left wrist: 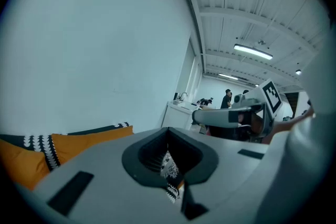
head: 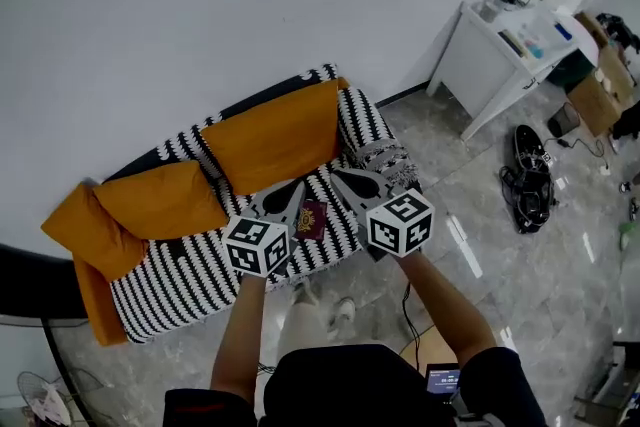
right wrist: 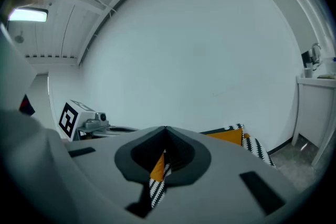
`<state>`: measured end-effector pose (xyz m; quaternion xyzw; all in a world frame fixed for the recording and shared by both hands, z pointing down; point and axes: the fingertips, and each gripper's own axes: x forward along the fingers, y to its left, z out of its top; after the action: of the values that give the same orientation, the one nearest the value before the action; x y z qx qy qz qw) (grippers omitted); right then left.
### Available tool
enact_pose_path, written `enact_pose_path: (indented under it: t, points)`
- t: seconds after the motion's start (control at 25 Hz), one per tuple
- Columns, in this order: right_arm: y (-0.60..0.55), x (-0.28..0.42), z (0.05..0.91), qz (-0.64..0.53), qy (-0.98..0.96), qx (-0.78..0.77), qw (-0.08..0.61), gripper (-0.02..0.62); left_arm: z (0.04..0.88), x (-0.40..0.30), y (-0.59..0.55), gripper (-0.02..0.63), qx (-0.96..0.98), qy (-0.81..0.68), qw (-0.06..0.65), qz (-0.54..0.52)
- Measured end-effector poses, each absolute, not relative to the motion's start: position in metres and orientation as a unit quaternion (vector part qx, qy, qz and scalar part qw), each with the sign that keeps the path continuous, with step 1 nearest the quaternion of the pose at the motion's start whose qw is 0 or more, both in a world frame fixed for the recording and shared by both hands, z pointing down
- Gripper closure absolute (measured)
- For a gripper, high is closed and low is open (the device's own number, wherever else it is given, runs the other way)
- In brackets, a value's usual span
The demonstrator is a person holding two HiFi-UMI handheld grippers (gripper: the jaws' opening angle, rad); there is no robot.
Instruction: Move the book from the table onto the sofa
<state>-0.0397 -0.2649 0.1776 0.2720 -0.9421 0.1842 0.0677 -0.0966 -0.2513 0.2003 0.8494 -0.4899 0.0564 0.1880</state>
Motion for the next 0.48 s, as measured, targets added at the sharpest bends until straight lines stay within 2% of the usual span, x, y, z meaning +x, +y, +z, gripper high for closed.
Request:
enact_pose_path:
  t: [0.48]
  points:
    - [-0.213,-0.021,0.132,0.149,-0.958,0.241,0.043,0.58,0.156,-0.069,-0.197,0.589,0.845,-0.509,0.159,0.039]
